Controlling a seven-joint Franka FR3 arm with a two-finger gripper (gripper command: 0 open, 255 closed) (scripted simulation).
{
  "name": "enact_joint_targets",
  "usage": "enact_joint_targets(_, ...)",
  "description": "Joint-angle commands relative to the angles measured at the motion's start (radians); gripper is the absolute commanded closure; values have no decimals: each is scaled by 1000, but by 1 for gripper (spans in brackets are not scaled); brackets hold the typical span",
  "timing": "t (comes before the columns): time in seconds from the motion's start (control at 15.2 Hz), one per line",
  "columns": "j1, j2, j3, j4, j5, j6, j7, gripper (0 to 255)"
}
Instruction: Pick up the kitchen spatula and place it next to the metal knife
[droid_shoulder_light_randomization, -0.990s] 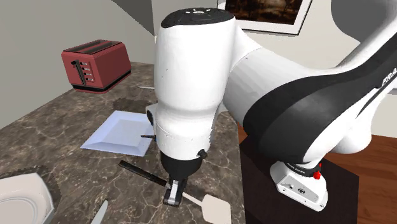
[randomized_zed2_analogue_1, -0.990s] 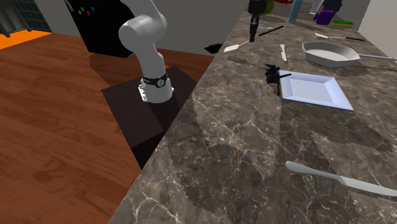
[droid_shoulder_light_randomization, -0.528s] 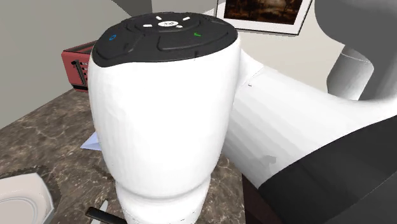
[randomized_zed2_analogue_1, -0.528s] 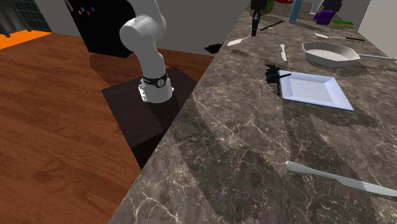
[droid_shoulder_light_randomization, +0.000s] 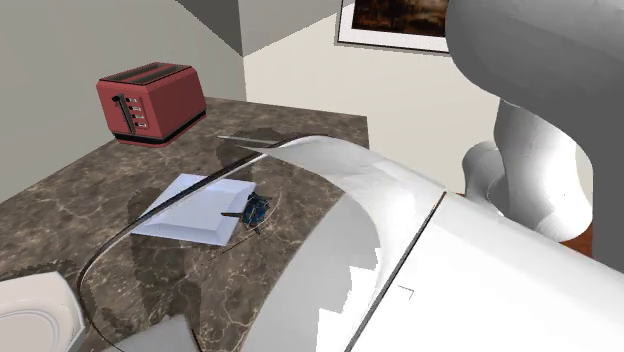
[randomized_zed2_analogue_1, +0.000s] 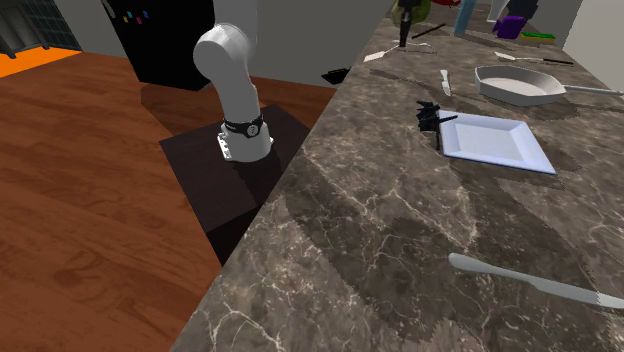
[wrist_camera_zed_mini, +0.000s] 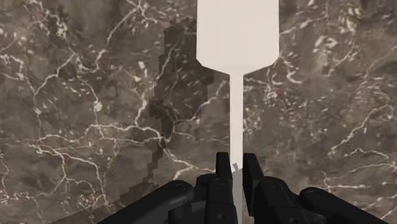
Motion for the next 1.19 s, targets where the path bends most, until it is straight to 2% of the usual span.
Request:
enact_joint_targets(0.0, 61, 79, -8, 97, -50, -40, 52, 255)
enact_joint_targets(0.13, 124, 154, -20, 201, -90, -83, 88, 255)
enact_joint_targets(1.12, 136, 221, -55, 105, -145, 66, 130, 255)
